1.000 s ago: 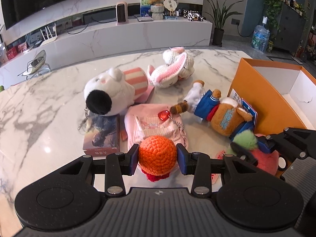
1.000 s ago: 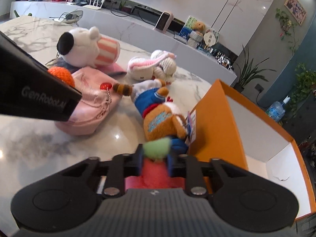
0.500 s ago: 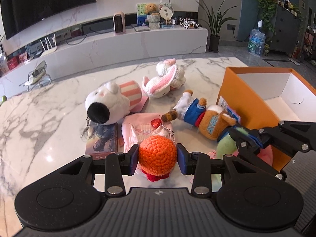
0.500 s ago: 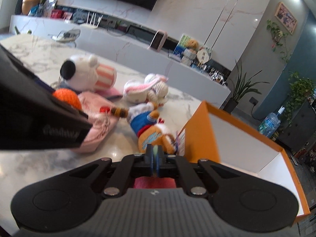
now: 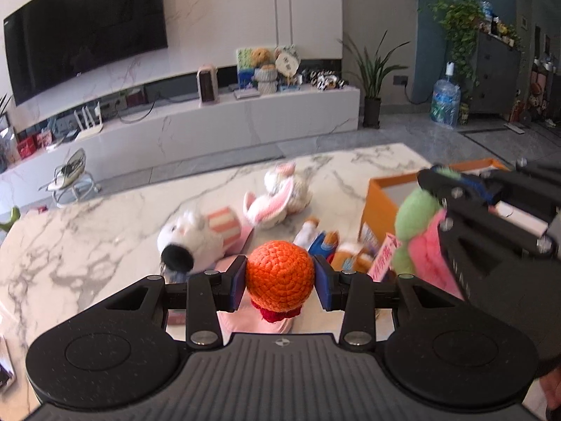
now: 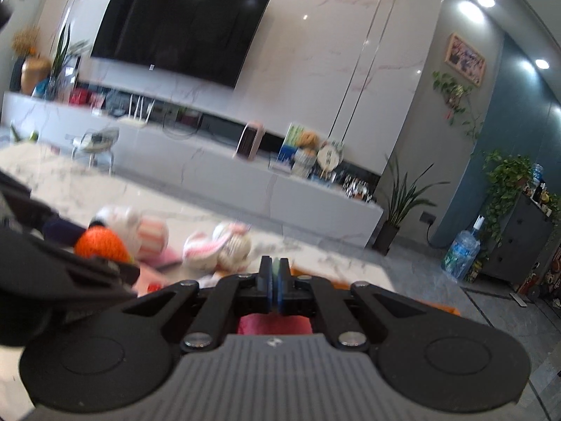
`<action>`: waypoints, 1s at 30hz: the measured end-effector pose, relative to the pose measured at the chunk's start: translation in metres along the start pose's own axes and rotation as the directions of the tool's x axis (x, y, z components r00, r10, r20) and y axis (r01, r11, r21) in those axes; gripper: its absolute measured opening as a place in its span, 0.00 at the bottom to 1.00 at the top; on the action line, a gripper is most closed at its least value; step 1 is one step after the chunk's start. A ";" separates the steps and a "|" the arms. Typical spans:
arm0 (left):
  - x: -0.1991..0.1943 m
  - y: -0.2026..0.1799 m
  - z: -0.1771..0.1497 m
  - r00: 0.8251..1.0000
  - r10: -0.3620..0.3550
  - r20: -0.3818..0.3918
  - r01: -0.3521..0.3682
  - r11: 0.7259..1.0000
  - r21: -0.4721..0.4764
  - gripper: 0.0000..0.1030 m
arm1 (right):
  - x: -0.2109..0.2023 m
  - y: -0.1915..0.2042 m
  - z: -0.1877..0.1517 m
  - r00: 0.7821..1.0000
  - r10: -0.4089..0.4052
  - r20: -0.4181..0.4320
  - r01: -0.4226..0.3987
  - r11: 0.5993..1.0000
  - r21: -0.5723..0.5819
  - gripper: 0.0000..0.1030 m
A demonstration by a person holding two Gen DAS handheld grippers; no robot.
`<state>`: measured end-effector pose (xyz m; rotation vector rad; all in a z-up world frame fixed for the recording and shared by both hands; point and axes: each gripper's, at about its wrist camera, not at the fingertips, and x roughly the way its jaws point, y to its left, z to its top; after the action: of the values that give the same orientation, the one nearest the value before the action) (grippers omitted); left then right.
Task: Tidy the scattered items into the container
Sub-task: 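Carry the orange ball and pink pompom up over the orange box with both grippers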
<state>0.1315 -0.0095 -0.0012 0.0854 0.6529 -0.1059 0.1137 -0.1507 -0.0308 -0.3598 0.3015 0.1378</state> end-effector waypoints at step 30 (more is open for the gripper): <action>0.090 -0.134 0.049 0.955 -0.294 -0.032 0.291 0.916 0.276 0.44 | 0.099 -0.182 -0.035 0.966 0.096 -0.240 0.067 0.805 0.589 0.03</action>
<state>0.2151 -0.1545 -0.0232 0.2583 0.6338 -0.4886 0.2316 -0.3242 -0.0341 0.2593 0.5892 0.0041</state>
